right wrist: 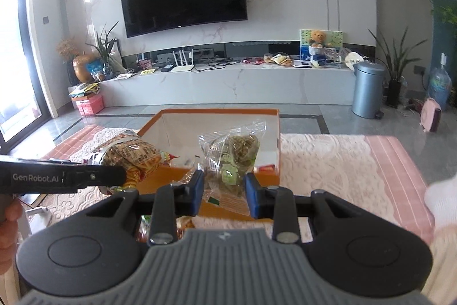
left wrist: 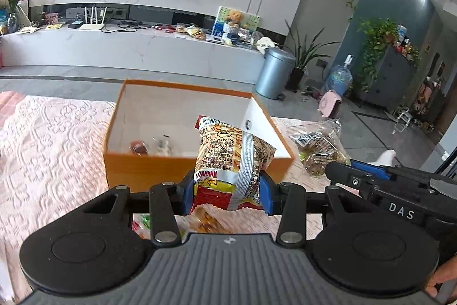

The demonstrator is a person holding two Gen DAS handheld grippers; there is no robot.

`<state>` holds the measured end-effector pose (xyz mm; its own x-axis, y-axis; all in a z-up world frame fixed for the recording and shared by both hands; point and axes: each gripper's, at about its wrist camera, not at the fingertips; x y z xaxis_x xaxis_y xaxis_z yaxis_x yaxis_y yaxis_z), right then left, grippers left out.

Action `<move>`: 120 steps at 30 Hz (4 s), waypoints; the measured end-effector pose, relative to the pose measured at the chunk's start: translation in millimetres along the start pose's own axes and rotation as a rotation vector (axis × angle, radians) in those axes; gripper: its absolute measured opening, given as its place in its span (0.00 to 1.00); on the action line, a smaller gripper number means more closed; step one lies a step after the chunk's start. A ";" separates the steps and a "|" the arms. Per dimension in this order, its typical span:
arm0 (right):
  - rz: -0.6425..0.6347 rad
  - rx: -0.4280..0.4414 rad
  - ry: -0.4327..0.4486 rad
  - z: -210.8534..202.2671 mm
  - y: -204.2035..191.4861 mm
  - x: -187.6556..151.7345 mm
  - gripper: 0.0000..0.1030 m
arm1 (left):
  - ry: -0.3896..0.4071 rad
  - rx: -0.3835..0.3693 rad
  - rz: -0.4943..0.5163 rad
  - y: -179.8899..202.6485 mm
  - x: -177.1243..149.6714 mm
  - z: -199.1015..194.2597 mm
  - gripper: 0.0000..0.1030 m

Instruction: Organize snacks

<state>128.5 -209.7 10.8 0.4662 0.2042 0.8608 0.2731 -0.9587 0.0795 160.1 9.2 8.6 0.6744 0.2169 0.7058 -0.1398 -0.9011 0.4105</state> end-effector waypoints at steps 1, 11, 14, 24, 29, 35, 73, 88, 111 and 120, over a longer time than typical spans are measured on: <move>-0.008 0.003 -0.004 6.9 1.0 5.5 0.28 | 0.000 0.007 0.006 -1.2 5.0 3.2 0.48; -0.037 0.052 -0.077 90.9 16.5 48.0 0.27 | -0.047 0.054 0.022 -11.3 48.6 58.6 0.48; -0.053 0.065 -0.117 122.8 19.2 56.0 0.27 | -0.087 0.078 0.018 -19.7 54.8 84.5 0.48; -0.137 0.111 -0.300 219.6 21.0 49.7 0.27 | -0.223 0.189 0.055 -39.0 58.2 159.5 0.48; -0.159 0.121 -0.366 249.1 21.9 49.4 0.27 | -0.263 0.243 0.057 -43.6 54.3 177.5 0.48; -0.177 0.104 -0.446 270.8 22.3 45.1 0.27 | -0.295 0.260 0.056 -39.5 56.1 184.0 0.49; -0.050 0.093 -0.237 85.4 13.2 69.8 0.72 | -0.039 0.210 0.081 6.1 41.3 0.3 0.76; 0.052 0.027 -0.062 -18.4 -15.2 -18.3 0.78 | -0.011 0.142 0.085 11.0 -49.9 -45.9 0.76; 0.074 -0.068 -0.198 25.8 -28.9 -136.7 0.78 | -0.102 0.212 0.060 -29.6 -135.2 25.5 0.71; 0.111 -0.046 -0.253 50.9 -24.8 -145.3 0.78 | -0.141 0.299 0.138 -26.9 -143.1 56.4 0.42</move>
<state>96.9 -205.5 -141.8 0.6883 0.1351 0.7128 0.1731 -0.9847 0.0195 108.3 -18.8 -136.0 0.7605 0.0503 0.6474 -0.0322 -0.9928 0.1149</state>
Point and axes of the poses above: each gripper's, at about its wrist camera, not at the fingertips, and z roughly the way its jaws point, y to its right, x to its top, and after that the axes turned 11 degrees about -z, right-handed
